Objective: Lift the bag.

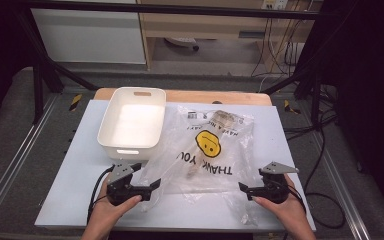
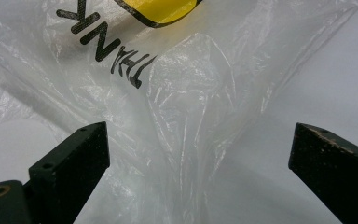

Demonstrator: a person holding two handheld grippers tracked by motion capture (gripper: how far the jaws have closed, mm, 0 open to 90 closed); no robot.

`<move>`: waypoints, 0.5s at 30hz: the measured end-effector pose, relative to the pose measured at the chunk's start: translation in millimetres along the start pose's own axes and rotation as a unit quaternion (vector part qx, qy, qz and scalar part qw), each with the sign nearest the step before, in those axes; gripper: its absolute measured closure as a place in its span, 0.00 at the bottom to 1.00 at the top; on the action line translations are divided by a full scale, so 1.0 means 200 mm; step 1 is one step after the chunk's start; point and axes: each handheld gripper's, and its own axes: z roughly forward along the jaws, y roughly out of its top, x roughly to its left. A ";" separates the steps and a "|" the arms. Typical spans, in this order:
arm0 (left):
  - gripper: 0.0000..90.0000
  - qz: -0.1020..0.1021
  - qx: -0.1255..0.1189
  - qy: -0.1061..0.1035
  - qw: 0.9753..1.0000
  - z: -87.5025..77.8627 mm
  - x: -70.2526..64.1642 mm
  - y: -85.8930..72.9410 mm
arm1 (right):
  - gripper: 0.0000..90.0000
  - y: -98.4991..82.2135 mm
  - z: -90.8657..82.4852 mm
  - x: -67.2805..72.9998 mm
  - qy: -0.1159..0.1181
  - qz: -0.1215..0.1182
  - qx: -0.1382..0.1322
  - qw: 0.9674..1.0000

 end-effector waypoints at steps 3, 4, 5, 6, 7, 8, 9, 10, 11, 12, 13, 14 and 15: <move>0.11 -0.009 -0.015 0.000 1.000 -0.02 0.00 0.01 | 0.07 0.00 0.00 0.00 0.001 -0.001 0.002 1.000; 0.11 -0.010 -0.019 0.002 1.000 -0.02 0.00 0.02 | 0.07 0.00 0.00 0.00 0.001 -0.001 0.001 1.000; 0.11 -0.014 -0.023 0.003 1.000 -0.03 0.01 0.02 | 0.07 0.00 0.00 0.00 0.001 -0.002 0.000 1.000; 0.11 -0.020 -0.026 0.006 0.999 -0.03 0.02 0.03 | 0.07 0.00 0.00 0.00 0.001 0.000 0.000 1.000; 0.10 -0.030 -0.028 0.009 0.999 -0.04 0.02 0.03 | 0.06 0.00 0.00 0.00 0.001 0.002 -0.001 1.000; 0.10 -0.039 -0.034 0.013 0.999 -0.04 0.04 0.03 | 0.06 0.00 0.00 0.00 0.002 0.001 0.000 1.000; 0.10 -0.045 -0.043 0.017 0.998 -0.05 0.04 0.04 | 0.06 0.00 0.00 0.00 0.001 0.001 0.001 1.000; 0.10 -0.043 -0.047 0.019 0.998 -0.06 0.05 0.04 | 0.06 0.00 0.00 0.00 0.001 0.001 0.001 1.000; 0.10 -0.046 -0.050 0.021 0.997 -0.07 0.05 0.05 | 0.06 0.00 0.00 0.00 0.002 0.000 0.001 1.000; 0.11 -0.049 -0.053 0.023 0.997 -0.08 0.05 0.05 | 0.06 0.00 0.00 0.00 0.002 0.000 0.001 1.000; 0.11 -0.052 -0.053 0.025 0.997 -0.08 0.06 0.06 | 0.06 0.00 0.00 0.00 0.001 -0.001 0.002 1.000; 0.10 -0.052 -0.053 0.024 0.997 -0.09 0.06 0.06 | 0.06 0.00 0.00 0.00 0.002 -0.001 0.004 1.000; 0.10 -0.054 -0.055 0.024 0.997 -0.10 0.07 0.06 | 0.06 0.00 0.00 0.00 0.002 0.001 0.006 1.000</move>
